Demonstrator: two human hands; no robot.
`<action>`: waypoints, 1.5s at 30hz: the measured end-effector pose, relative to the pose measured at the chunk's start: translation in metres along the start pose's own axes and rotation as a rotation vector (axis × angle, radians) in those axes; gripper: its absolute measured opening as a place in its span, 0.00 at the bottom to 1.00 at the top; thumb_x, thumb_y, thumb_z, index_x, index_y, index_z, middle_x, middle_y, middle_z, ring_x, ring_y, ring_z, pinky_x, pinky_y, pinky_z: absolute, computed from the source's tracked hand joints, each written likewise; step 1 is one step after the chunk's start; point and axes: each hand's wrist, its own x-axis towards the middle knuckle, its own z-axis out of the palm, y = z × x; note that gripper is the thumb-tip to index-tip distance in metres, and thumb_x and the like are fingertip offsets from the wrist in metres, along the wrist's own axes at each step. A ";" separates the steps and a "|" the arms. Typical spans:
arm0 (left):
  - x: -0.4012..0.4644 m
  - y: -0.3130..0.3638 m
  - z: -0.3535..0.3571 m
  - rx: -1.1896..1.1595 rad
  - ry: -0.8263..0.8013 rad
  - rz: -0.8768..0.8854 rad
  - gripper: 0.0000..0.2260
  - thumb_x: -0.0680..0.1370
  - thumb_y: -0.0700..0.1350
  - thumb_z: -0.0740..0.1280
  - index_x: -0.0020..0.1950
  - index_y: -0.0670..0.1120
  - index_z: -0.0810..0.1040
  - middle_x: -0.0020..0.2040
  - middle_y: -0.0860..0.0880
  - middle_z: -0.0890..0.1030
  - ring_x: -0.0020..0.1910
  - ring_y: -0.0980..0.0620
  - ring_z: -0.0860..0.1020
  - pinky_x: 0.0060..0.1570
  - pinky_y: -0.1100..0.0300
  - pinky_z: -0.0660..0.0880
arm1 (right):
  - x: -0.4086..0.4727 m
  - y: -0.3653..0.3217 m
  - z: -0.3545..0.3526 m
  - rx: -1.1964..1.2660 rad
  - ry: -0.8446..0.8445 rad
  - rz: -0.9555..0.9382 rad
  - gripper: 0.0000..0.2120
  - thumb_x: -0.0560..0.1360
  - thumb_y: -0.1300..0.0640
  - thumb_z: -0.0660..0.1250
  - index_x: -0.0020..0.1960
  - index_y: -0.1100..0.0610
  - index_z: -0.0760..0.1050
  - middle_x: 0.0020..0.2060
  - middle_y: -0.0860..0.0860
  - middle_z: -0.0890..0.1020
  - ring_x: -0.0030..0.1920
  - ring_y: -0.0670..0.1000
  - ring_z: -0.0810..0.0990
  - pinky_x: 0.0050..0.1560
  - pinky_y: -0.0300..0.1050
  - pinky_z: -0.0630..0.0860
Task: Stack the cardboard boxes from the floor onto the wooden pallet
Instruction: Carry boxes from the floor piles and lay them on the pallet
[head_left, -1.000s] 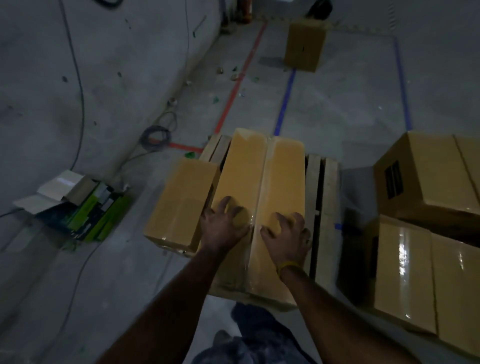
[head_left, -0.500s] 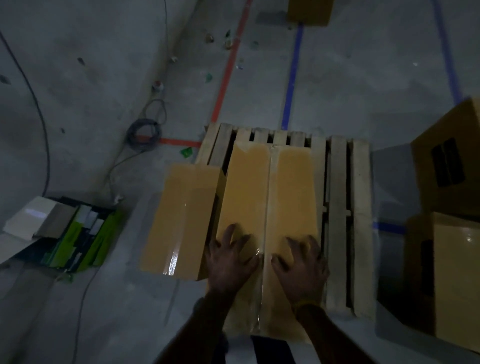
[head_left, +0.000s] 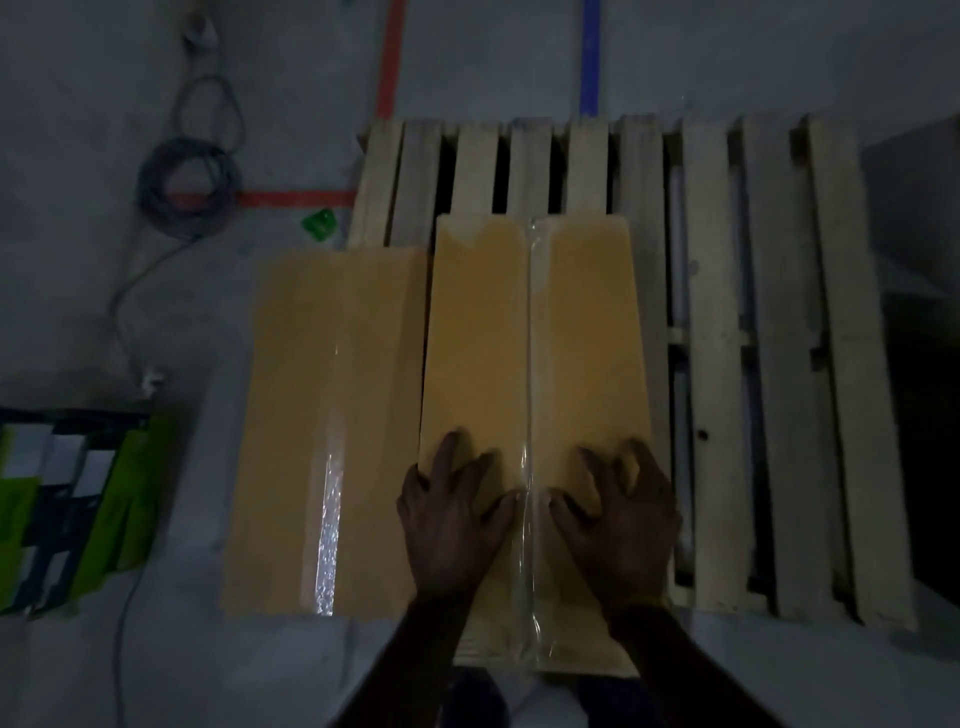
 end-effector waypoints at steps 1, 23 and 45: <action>0.003 -0.008 0.009 -0.008 0.001 -0.002 0.25 0.74 0.69 0.61 0.67 0.58 0.77 0.78 0.53 0.62 0.68 0.34 0.69 0.64 0.39 0.67 | 0.002 0.000 0.013 0.003 -0.002 -0.001 0.34 0.68 0.33 0.71 0.70 0.45 0.73 0.74 0.57 0.65 0.70 0.66 0.67 0.62 0.70 0.71; -0.039 0.048 -0.048 0.056 -0.390 -0.107 0.36 0.79 0.57 0.66 0.81 0.55 0.50 0.82 0.50 0.39 0.79 0.37 0.42 0.74 0.36 0.53 | -0.026 -0.025 -0.062 -0.254 -0.461 -0.142 0.37 0.79 0.40 0.62 0.81 0.46 0.49 0.81 0.55 0.44 0.80 0.65 0.46 0.73 0.73 0.48; -0.280 0.168 -0.280 0.037 -0.061 0.292 0.31 0.81 0.56 0.63 0.81 0.52 0.55 0.82 0.47 0.48 0.80 0.37 0.47 0.74 0.37 0.59 | -0.291 -0.020 -0.355 -0.268 -0.042 -0.062 0.35 0.81 0.41 0.58 0.82 0.47 0.46 0.81 0.54 0.46 0.80 0.62 0.44 0.74 0.72 0.44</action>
